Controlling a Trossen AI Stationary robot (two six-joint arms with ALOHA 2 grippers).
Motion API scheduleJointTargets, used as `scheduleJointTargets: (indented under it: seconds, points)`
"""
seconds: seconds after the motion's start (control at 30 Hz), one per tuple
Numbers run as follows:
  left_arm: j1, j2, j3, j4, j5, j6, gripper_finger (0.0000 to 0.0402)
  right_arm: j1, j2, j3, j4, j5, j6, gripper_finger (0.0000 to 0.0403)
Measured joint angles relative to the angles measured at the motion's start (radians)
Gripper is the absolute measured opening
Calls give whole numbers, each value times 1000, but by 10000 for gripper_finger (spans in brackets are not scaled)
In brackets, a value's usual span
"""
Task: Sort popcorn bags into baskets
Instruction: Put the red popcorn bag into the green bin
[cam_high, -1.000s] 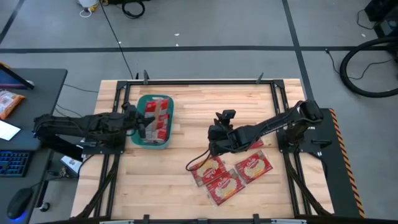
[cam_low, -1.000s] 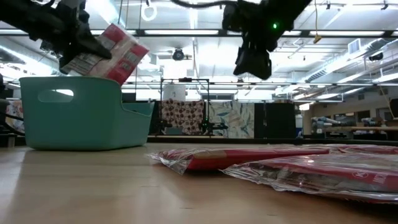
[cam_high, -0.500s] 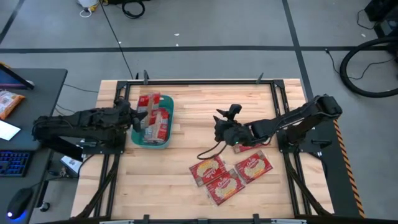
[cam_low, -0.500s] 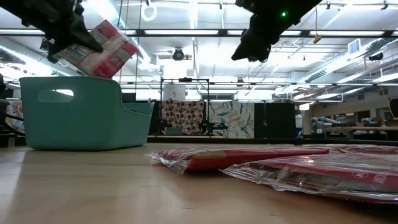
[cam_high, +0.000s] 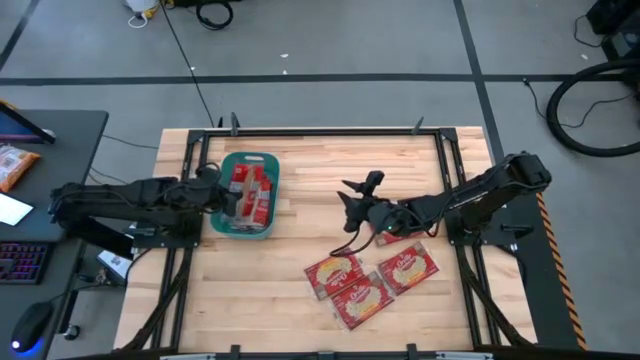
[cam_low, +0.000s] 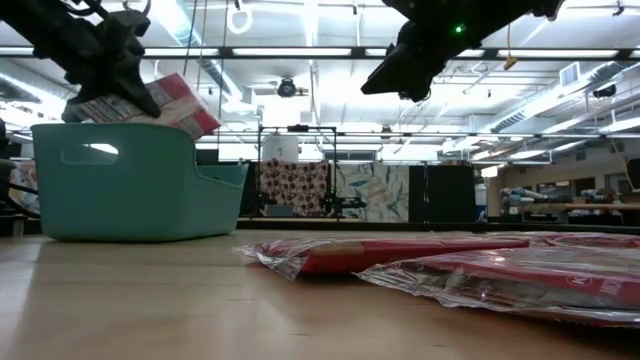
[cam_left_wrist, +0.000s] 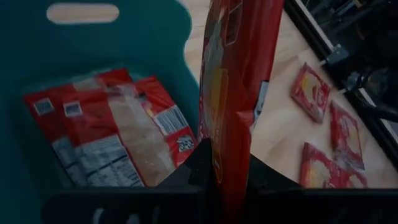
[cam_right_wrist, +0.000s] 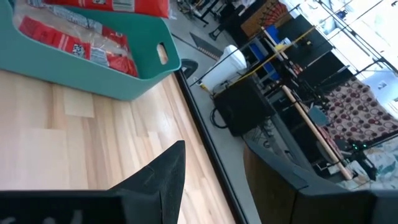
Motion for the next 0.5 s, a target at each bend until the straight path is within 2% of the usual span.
scheduleJointTargets:
  seconds: [0.23, 0.5]
  points:
    - [0, 36, 0, 2, 16, -70, 48, 0, 5, 0, 10, -11, -3, 167]
    - [0, 72, 0, -1, -1, -63, 130, 1, 5, 0, 10, -15, -3, 164]
